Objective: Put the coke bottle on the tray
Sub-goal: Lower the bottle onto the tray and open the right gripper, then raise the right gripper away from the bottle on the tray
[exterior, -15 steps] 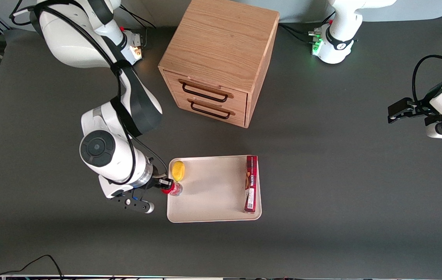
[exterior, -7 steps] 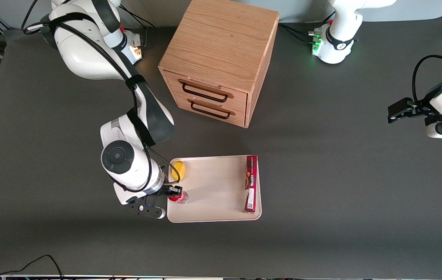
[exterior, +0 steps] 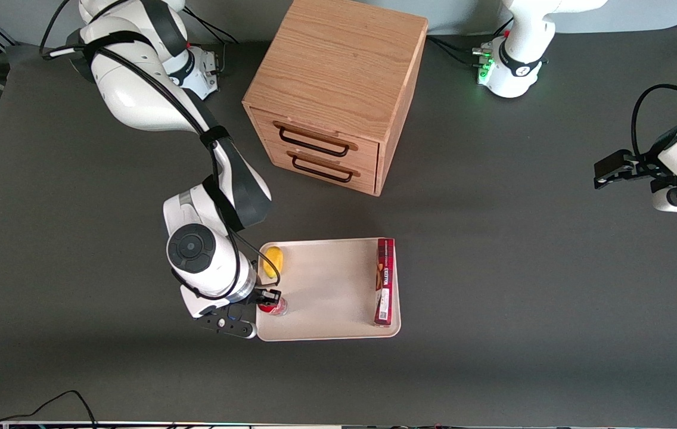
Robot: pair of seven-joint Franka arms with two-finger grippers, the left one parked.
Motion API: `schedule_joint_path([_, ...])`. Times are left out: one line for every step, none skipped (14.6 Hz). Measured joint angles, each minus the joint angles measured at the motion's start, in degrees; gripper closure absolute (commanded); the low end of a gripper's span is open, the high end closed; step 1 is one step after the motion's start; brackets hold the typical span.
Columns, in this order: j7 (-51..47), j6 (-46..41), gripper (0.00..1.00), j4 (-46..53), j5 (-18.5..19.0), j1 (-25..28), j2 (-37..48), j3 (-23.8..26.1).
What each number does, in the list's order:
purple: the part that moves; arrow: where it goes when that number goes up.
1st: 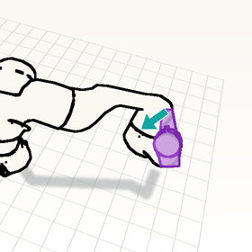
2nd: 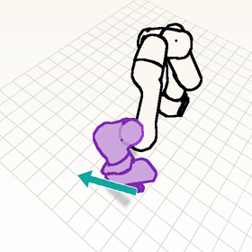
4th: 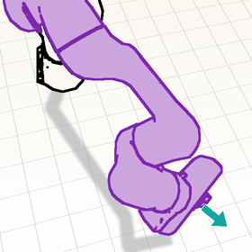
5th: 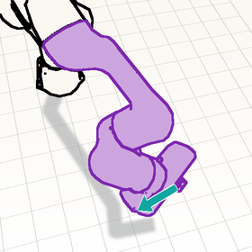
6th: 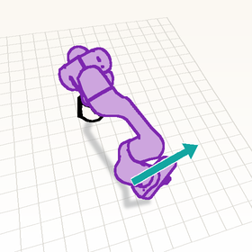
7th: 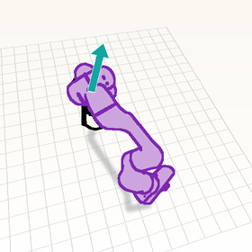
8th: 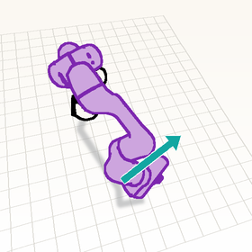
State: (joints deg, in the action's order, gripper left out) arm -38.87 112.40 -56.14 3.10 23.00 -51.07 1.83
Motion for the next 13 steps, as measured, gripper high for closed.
schedule_joint_path([0.00, 0.24, 0.00, 0.13, 0.52, 0.01, -0.06, 0.00])
schedule_joint_path([0.00, 0.52, 0.00, 0.13, 1.32, 0.01, -0.15, 0.00])
schedule_joint_path([0.00, 0.89, 0.00, 0.13, 1.97, 0.02, -0.24, 0.00])
schedule_joint_path([-0.01, 1.08, 0.00, 0.13, 2.32, 0.06, -0.28, 0.00])
schedule_joint_path([-0.01, 1.10, 0.00, 0.19, 2.54, 0.09, -0.28, 0.00])
schedule_joint_path([-0.01, 1.09, 0.00, 0.39, 2.71, 0.09, -0.27, 0.00])
schedule_joint_path([-0.01, 0.90, 0.00, 0.81, 2.84, 0.08, -0.20, -0.05])
schedule_joint_path([-0.01, -0.04, 0.00, 1.32, 2.89, 0.03, 0.03, -0.16])
schedule_joint_path([-0.01, -1.86, 0.00, 1.93, 2.93, -0.06, 0.49, -0.29])
schedule_joint_path([0.07, -4.15, 0.00, 2.42, 2.95, -0.22, 1.37, -0.48])
schedule_joint_path([0.83, -7.26, 0.00, 2.93, 2.96, -0.65, 2.69, -0.58])
schedule_joint_path([2.50, -10.65, 0.00, 3.18, 2.96, -1.37, 4.35, -0.56])
schedule_joint_path([4.24, -14.09, 0.00, 3.18, 2.95, -2.35, 6.33, -0.55])
